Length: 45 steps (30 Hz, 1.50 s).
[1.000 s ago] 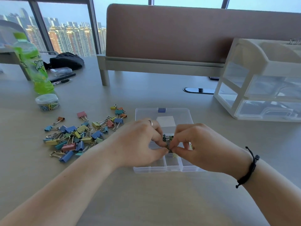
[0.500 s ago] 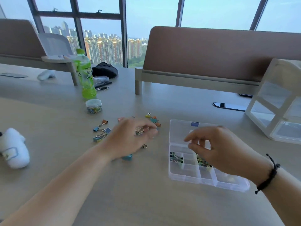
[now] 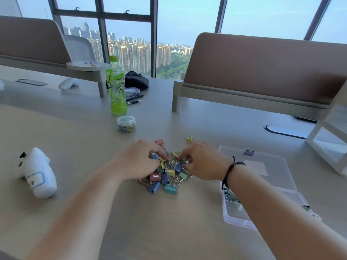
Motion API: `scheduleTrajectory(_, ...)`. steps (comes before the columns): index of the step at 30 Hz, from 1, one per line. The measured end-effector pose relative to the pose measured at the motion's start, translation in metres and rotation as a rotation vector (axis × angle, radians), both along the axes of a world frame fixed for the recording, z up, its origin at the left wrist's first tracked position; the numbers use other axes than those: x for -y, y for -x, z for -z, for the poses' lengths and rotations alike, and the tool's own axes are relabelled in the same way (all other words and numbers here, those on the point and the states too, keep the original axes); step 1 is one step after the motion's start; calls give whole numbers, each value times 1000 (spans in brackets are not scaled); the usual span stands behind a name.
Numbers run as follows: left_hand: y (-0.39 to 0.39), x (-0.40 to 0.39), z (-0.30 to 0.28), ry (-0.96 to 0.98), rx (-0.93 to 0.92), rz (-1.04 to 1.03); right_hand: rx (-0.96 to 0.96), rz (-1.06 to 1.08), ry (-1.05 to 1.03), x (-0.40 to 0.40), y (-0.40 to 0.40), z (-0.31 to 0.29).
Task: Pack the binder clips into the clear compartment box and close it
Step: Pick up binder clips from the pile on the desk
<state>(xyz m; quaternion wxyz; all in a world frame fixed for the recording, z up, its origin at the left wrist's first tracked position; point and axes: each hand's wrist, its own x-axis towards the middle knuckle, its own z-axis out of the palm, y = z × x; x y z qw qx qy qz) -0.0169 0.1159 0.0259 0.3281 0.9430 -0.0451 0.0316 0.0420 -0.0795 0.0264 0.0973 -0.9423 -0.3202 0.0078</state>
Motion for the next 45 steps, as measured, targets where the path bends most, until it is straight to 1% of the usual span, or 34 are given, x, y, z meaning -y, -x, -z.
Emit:
scheduleTrajectory(4, 0, -2, 4, -20, -35, 119, 25, 15, 23, -2, 0, 0)
scheduleTrajectory(8, -4, -2, 8, -79, 11, 76, 74, -8, 54, -2, 5, -1)
scheduleTrajectory(10, -2, -1, 6, -77, 72, 47, 100, -23, 66, -1, 8, 2)
scheduleTrajectory(13, 1, 1, 2, 13, 191, -36, 120, -38, 53, 3, 12, 1)
scheduleTrajectory(16, 0, 2, 1, 91, 220, -75, 73, -23, -1, 8, 15, -1)
scheduleTrajectory(20, 0, 2, 0, 189, 243, -111, 5, 23, -146, 12, 19, -7)
scheduleTrajectory(21, 1, 3, -2, 242, 240, -126, -7, 36, -192, 11, 20, -9)
scheduleTrajectory(22, 2, 5, -4, 337, 225, -142, -22, 45, -242, 10, 21, -11)
scheduleTrajectory(25, 3, 9, -11, 761, 105, -194, -63, 63, -433, -2, 25, -17)
scheduleTrajectory(27, 5, 12, -14, 971, -1, -221, -65, 98, -572, -12, 25, -21)
scheduleTrajectory(29, 6, 14, -16, 1156, -104, -211, -75, 132, -689, -24, 24, -25)
scheduleTrajectory(31, 5, 13, -17, 1325, -180, -163, -67, 142, -727, -35, 24, -25)
scheduleTrajectory(32, 5, 13, -17, 1370, -203, -149, -58, 141, -722, -40, 24, -24)
scheduleTrajectory(34, 1, 12, -15, 1355, -191, -180, -65, 136, -721, -49, 23, -20)
scheduleTrajectory(37, -5, 9, -11, 1299, -56, -345, -108, 126, -757, -56, 18, -15)
scheduleTrajectory(38, -7, 7, -11, 1324, -4, -427, -120, 118, -722, -57, 17, -14)
scheduleTrajectory(39, -8, 4, -11, 1368, 41, -511, -133, 103, -636, -57, 16, -13)
scheduleTrajectory(41, -10, -2, -11, 1471, 99, -643, -165, 49, -360, -58, 16, -11)
scheduleTrajectory(42, -11, -4, -10, 1508, 107, -676, -173, 18, -225, -59, 16, -10)
scheduleTrajectory(43, -11, -4, -10, 1531, 101, -687, -169, -6, -134, -61, 17, -10)
scheduleTrajectory(45, -11, -3, -8, 1541, 61, -678, -150, -24, -60, -65, 17, -12)
